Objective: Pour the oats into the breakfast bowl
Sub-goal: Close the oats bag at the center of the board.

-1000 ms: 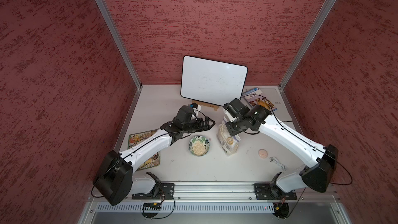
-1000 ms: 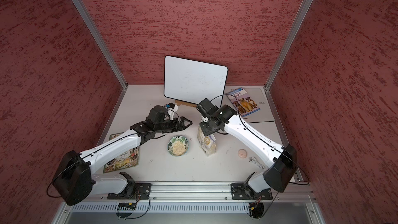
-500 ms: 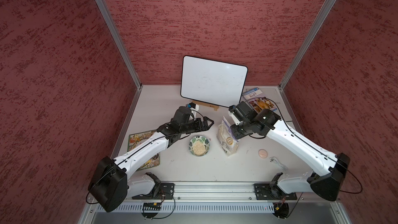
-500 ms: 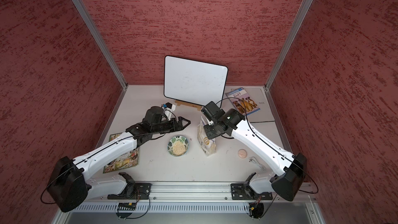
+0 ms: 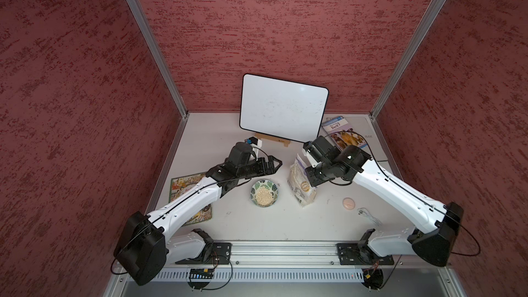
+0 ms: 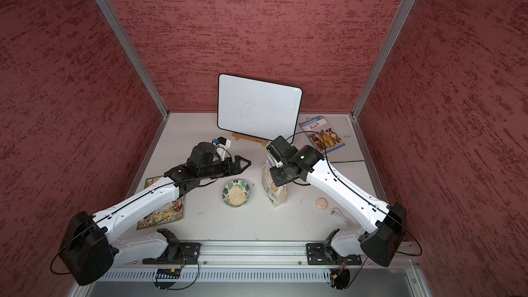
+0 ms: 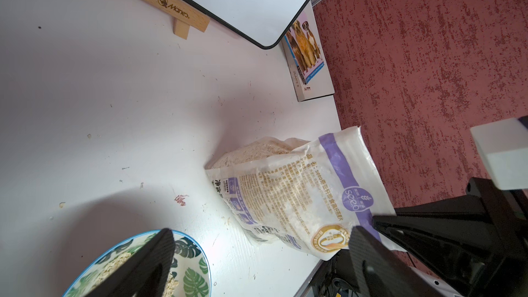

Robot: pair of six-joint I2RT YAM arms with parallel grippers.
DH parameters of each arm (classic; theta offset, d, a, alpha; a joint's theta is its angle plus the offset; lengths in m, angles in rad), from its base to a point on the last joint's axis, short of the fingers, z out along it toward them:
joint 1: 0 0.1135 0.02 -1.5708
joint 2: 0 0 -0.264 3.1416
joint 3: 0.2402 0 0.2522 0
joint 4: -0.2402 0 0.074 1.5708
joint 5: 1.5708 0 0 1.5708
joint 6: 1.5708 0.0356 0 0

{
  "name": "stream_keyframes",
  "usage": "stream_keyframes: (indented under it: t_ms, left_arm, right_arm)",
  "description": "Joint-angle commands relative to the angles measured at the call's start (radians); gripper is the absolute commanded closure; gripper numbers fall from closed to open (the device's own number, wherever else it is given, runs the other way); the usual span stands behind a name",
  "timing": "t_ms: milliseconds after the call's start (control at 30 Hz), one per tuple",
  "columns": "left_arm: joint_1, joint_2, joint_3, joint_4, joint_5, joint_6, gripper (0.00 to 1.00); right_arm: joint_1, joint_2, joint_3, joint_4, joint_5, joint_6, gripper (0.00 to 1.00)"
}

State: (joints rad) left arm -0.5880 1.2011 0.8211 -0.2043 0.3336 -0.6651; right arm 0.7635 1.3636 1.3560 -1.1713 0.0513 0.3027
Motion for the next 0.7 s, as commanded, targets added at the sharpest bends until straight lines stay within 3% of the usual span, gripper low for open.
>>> stream_keyframes:
  t_ms: [0,67,133,233,533,600,667]
  left_arm:
    - [0.005,-0.036,-0.013,-0.018,-0.034,0.007,0.01]
    - [0.005,-0.051,-0.014,-0.035,-0.059,0.015,0.01]
    - [0.005,-0.069,-0.014,-0.053,-0.089,0.029,0.01]
    - [0.003,-0.095,-0.017,-0.08,-0.127,0.047,0.0]
    - [0.004,-0.183,-0.037,-0.145,-0.269,0.106,0.0]
    - [0.004,-0.202,-0.048,-0.145,-0.298,0.119,0.0]
    - [0.003,-0.219,-0.058,-0.15,-0.336,0.135,0.0]
  right_arm:
    - [0.01,-0.045,0.003,-0.005,0.03,0.01,1.0]
    - [0.009,-0.042,0.013,-0.019,0.023,0.015,0.95]
    - [0.011,-0.05,0.002,-0.016,0.008,0.018,0.71]
    - [0.011,-0.059,-0.017,-0.014,-0.002,0.018,0.68]
    - [0.021,-0.075,-0.073,0.005,-0.026,0.03,0.7]
    - [0.022,-0.072,-0.079,0.008,-0.017,0.032,0.81]
    - [0.023,-0.072,-0.08,0.012,-0.005,0.034,1.0]
